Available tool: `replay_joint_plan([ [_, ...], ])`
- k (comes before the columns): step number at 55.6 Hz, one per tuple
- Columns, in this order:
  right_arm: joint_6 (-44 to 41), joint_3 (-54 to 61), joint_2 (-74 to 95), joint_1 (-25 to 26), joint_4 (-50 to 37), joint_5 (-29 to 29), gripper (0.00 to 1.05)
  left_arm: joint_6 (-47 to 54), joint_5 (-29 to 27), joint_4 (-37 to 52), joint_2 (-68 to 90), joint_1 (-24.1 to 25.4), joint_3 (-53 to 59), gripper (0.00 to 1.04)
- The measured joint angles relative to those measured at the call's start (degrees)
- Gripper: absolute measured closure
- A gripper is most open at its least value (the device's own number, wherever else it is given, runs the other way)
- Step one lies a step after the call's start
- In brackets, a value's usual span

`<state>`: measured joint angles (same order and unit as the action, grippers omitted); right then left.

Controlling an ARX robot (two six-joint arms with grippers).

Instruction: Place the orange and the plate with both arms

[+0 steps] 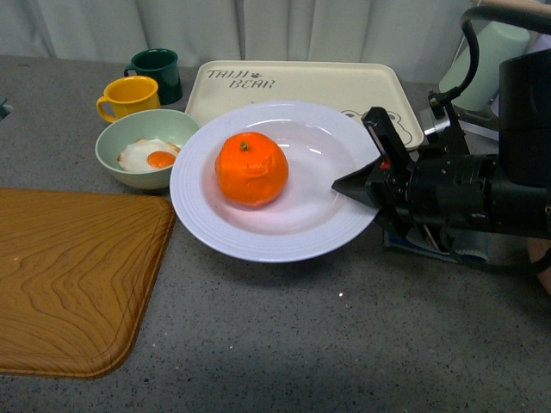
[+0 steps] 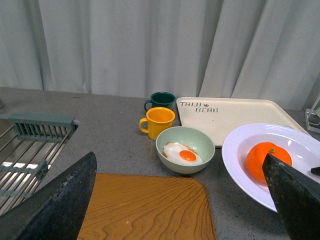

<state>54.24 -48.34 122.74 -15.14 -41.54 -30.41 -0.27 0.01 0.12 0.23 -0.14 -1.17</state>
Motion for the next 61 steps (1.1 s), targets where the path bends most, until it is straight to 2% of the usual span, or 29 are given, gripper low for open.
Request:
replay_joint_plan([
  [16,0.55,-13.49,5.49,2.34,6.12,-1.40,1.01,0.00,0.00,0.00,0.00,0.00,0.00,0.07],
  [37,4.07,-38.71,18.45,3.37,20.06,-1.29,1.01,0.00,0.00,0.00,0.00,0.00,0.00,0.07],
  [47,4.39,-49.35,23.43,3.37,26.58,0.02,1.01,0.00,0.00,0.00,0.00,0.00,0.00,0.07],
  [53,3.85,-56.76,27.28,3.37,33.66,1.51,1.01,0.00,0.00,0.00,0.00,0.00,0.00,0.07],
  [61,2.67,-61.37,30.18,3.37,38.69,2.78,1.01,0.00,0.00,0.00,0.00,0.00,0.00,0.07],
])
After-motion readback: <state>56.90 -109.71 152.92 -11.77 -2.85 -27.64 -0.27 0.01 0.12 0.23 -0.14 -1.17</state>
